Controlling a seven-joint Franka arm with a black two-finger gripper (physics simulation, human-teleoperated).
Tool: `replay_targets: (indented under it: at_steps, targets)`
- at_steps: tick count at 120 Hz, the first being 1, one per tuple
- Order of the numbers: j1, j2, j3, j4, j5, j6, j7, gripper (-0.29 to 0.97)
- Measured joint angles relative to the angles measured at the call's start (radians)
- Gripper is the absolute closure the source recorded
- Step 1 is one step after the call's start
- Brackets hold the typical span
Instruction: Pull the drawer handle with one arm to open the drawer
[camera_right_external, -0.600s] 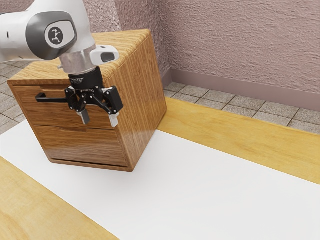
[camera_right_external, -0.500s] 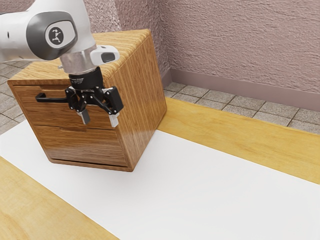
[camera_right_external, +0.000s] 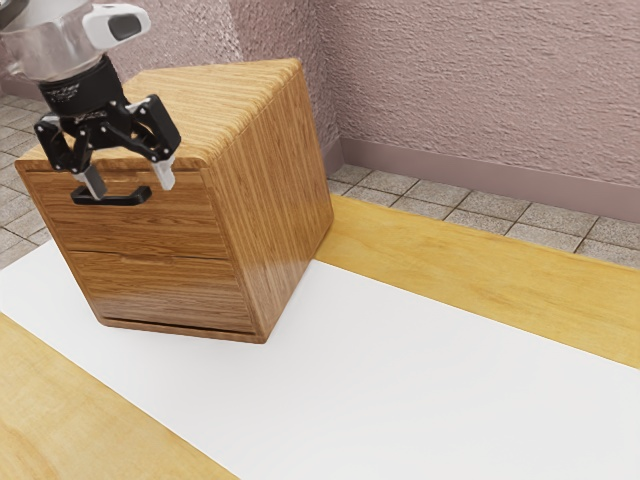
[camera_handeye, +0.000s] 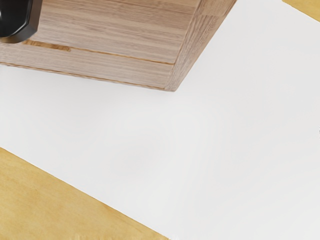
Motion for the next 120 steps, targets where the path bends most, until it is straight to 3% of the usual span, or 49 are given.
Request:
replay_targets:
  at_steps: [52,90,120]
  targets:
    - [0.034,-0.002,0.015,0.001,0.001,-0.017,-0.546,0.0]
    - [0.064,-0.009,0.041,-0.015,-0.007,0.061,-0.756,0.0]
    - [0.067,-0.084,0.071,-0.146,0.003,0.19,-0.861,0.0]
